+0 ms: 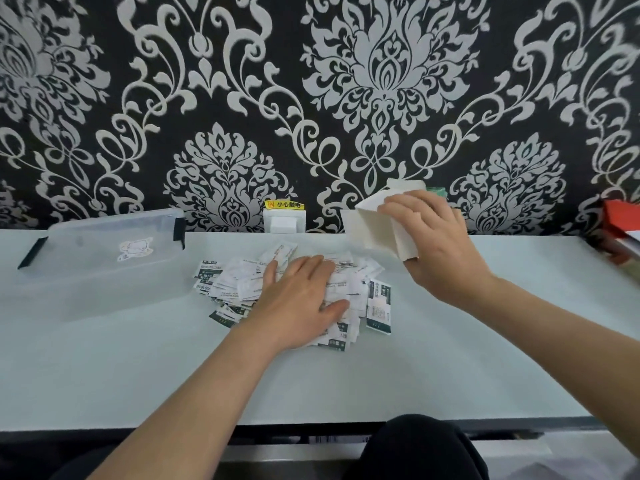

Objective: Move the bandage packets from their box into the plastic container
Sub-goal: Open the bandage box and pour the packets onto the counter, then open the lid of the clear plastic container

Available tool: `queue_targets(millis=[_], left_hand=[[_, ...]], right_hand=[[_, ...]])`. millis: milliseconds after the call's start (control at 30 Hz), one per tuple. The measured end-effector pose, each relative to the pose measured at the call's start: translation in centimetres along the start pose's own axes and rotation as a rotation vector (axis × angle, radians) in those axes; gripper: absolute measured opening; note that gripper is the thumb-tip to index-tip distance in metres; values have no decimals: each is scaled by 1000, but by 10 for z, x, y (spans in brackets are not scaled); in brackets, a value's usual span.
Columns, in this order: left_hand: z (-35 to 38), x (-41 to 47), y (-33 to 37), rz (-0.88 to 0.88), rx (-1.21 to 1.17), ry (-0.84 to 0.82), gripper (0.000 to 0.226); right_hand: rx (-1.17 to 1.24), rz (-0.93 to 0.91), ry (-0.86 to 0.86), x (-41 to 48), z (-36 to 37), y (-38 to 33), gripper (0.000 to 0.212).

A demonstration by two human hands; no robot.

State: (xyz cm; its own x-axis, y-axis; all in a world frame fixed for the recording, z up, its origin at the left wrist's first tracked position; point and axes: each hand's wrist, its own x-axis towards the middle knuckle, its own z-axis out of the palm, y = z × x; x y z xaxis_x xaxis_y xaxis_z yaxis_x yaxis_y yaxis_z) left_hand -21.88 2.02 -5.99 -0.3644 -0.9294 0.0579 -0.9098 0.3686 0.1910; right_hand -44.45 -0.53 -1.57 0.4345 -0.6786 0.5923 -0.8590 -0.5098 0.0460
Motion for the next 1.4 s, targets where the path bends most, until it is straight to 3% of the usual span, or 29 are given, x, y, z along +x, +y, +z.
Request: queue_targets(millis=[100,267,333,433,567,700,767,900,1067,1167,1267,1400], left_hand=[[-2,-1,-3,-3,2,8,64],[-19,-1,0,36,-298,434,44],[-25,-1,-2,13,-375,485,39],[-22,0,-13,-47,-201,275,49],[-8,1,-21,-85,7,-92,66],[-6,3,-18,-80,75,-163,67],[-7,2,-18,-73,66,-137,66],[-11,0,-15,-57,29,-50,63],[-25,-3,-19,-79,-117,166,53],[-36,-11,-29,-136,-239,386,38],[-49,-25,-43,-186,-264,586,34],[-63,-49,-77,-282,-177,759,28]], right_hand=[[208,92,91,3,-1,-3,72],[488,297,189,8,2,-20,70],[530,338,200,11,4,-28,71],[579,457,223,19,4,-28,71],[618,775,182,14,12,-7,72],[680,950,32,-6,18,2,69],[663,950,-4,-8,18,5,77],[570,979,-96,-4,6,4,112],[261,920,96,3,-18,-10,78],[349,697,211,19,-23,-44,50],[476,526,68,40,-14,-95,39],[702,464,-130,67,14,-156,40]])
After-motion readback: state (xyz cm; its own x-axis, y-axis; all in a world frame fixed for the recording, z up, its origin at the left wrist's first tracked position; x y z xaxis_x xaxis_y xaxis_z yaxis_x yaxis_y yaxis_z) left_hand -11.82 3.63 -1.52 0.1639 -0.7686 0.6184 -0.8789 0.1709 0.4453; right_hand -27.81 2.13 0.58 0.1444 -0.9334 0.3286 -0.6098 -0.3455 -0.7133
